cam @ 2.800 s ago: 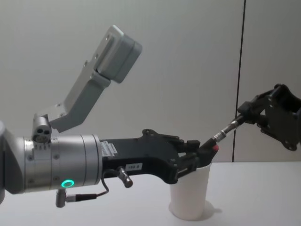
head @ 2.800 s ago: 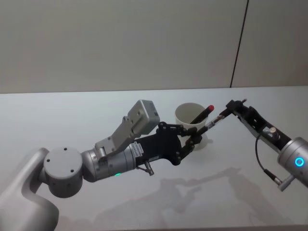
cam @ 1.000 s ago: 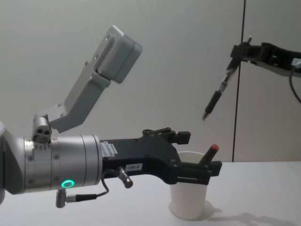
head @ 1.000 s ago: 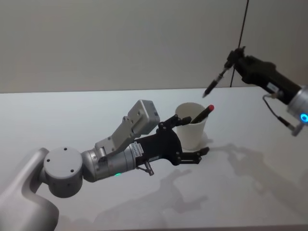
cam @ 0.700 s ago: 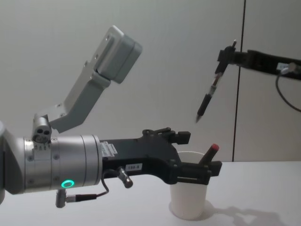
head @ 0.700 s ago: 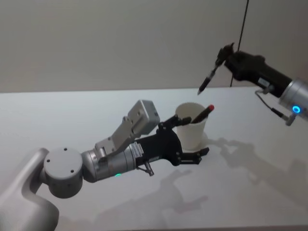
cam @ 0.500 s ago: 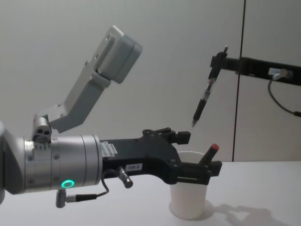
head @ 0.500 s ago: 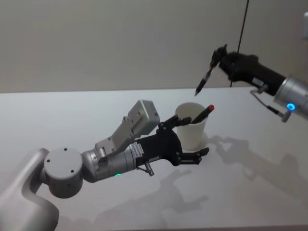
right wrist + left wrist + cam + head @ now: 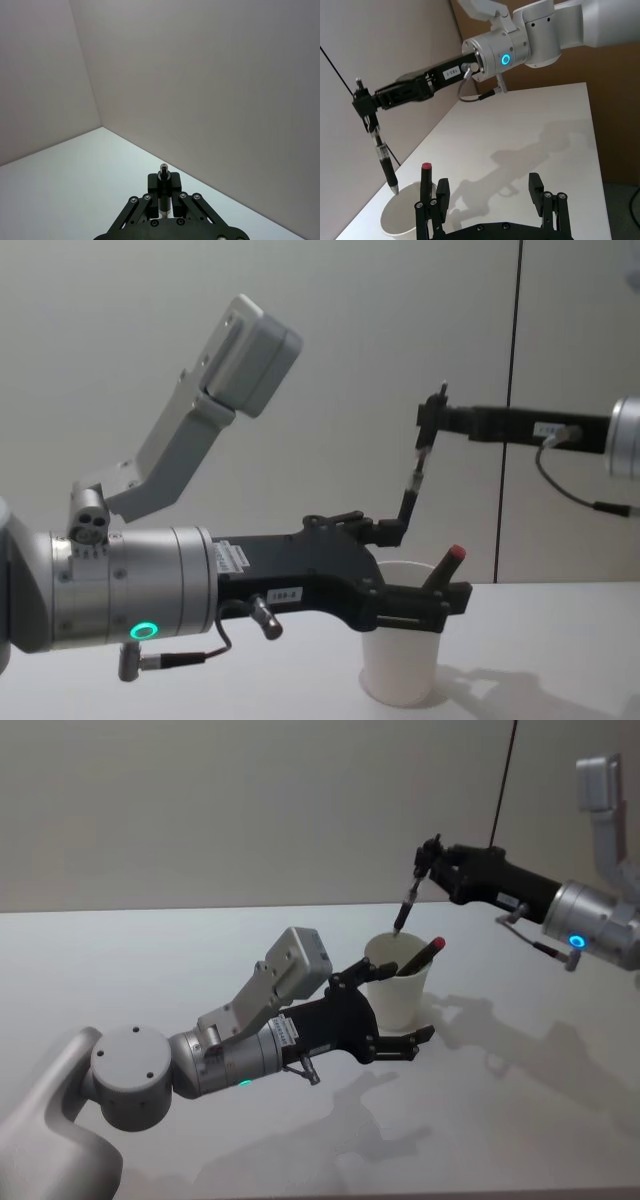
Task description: Place the pen into the pen holder.
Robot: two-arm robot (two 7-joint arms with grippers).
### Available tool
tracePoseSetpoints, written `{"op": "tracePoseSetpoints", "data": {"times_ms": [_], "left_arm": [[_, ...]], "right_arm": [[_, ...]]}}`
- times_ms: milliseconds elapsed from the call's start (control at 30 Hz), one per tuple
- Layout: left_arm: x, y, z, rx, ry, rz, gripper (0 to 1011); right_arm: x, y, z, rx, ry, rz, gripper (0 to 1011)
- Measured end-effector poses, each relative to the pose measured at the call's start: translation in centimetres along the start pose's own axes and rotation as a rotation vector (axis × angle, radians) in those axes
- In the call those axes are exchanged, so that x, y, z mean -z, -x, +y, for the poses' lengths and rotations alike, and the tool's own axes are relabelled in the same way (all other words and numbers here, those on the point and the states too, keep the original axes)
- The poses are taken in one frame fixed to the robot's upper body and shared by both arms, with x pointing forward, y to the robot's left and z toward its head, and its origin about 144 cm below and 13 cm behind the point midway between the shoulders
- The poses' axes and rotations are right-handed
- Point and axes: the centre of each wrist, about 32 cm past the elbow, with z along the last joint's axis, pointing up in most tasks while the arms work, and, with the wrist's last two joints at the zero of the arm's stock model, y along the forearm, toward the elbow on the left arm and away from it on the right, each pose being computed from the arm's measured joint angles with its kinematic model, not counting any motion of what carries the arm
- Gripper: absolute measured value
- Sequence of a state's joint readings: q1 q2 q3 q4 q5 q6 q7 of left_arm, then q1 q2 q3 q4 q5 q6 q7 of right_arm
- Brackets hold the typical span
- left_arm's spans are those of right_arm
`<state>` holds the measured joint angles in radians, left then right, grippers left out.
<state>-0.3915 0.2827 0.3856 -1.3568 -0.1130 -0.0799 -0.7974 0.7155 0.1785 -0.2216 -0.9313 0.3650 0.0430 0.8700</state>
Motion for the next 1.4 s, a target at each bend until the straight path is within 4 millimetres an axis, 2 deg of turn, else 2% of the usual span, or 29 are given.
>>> {"op": "tracePoseSetpoints", "data": {"times_ms": [900,1000,1033,1133,1333,1400], "left_arm": [[0.0,0.0,0.0,0.000,0.000,0.000,1000],[0.0,0.0,0.0,0.000,0.000,0.000,999],[0.0,0.0,0.0,0.000,0.000,0.000,999],[0.0,0.0,0.0,0.000,0.000,0.000,1000],[0.0,0.0,0.0,0.000,0.000,0.000,1000],[0.0,0.0,0.0,0.000,0.000,0.000,1000]], "right_arm": [[2.5,-0.1,2.2,0.014,0.094,-0.011,134],[2.8,-0.1,2.3,0.019,0.104,-0.012,245],[2.8,-0.1,2.4,0.020,0.105,-0.012,245],[2.9,-0.1,2.4,0.023,0.108,-0.013,328],[3.2,0.0,2.5,0.032,0.109,-0.009,550],[3.2,0.0,2.5,0.033,0.106,-0.007,583]]}}
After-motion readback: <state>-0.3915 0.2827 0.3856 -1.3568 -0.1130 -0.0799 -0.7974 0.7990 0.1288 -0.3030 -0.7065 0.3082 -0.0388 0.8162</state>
